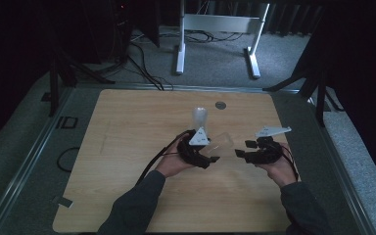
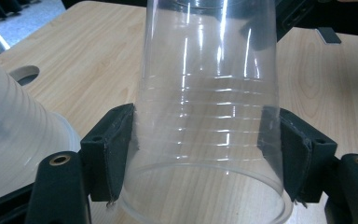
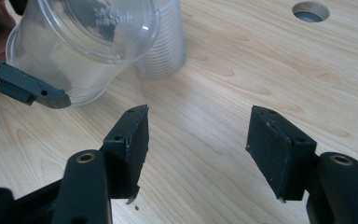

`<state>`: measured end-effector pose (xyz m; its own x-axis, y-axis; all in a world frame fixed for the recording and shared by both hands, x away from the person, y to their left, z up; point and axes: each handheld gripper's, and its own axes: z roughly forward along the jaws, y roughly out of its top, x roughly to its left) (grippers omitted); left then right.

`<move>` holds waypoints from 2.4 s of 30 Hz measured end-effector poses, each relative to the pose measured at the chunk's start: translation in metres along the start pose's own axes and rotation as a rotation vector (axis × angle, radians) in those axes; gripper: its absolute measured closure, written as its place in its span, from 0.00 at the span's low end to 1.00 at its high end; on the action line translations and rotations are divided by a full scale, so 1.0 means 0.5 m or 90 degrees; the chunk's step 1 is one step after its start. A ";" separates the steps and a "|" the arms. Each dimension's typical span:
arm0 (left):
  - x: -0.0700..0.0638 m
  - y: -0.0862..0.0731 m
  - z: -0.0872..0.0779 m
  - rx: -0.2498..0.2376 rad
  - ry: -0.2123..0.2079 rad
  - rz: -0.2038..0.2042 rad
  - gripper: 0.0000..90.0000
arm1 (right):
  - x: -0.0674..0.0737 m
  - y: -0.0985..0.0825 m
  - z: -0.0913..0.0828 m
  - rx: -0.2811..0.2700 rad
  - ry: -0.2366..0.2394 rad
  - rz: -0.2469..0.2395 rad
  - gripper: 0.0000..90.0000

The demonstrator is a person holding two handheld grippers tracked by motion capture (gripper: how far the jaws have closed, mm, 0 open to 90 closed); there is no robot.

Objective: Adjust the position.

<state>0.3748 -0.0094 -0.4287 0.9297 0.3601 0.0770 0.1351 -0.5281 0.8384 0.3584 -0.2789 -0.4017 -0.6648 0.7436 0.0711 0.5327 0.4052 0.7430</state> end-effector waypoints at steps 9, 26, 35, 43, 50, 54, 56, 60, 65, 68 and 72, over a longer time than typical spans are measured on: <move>0.007 -0.005 -0.006 0.021 -0.021 0.007 0.32 | 0.009 0.008 0.004 0.026 0.010 -0.037 0.43; 0.004 -0.014 -0.001 0.061 -0.050 0.034 0.32 | 0.022 0.020 0.011 0.084 0.017 -0.101 0.44; 0.002 -0.019 0.000 0.077 -0.053 0.044 0.32 | 0.025 0.022 0.015 0.107 0.021 -0.119 0.44; 0.001 -0.021 0.003 0.085 -0.051 0.051 0.32 | 0.030 0.031 0.012 0.132 0.025 -0.150 0.43; -0.002 -0.022 0.005 0.094 -0.056 0.059 0.32 | 0.033 0.035 0.013 0.165 0.035 -0.178 0.43; -0.004 -0.024 0.008 0.104 -0.054 0.067 0.32 | 0.036 0.038 0.012 0.177 0.039 -0.187 0.43; -0.004 -0.025 0.009 0.104 -0.055 0.067 0.32 | 0.036 0.038 0.013 0.180 0.042 -0.193 0.43; -0.005 -0.027 0.009 0.113 -0.056 0.072 0.32 | 0.038 0.039 0.015 0.193 0.045 -0.205 0.43; -0.004 -0.028 0.009 0.116 -0.059 0.074 0.32 | 0.042 0.043 0.017 0.207 0.046 -0.219 0.43; -0.006 -0.027 0.011 0.123 -0.064 0.082 0.32 | 0.043 0.047 0.016 0.214 0.046 -0.227 0.43; -0.008 -0.025 0.012 0.132 -0.069 0.090 0.32 | 0.044 0.050 0.016 0.222 0.049 -0.235 0.43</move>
<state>0.3717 -0.0088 -0.4424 0.9740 0.1930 0.1185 0.0576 -0.7172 0.6945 0.3614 -0.2482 -0.3871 -0.8711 0.4817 -0.0955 0.3897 0.7965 0.4623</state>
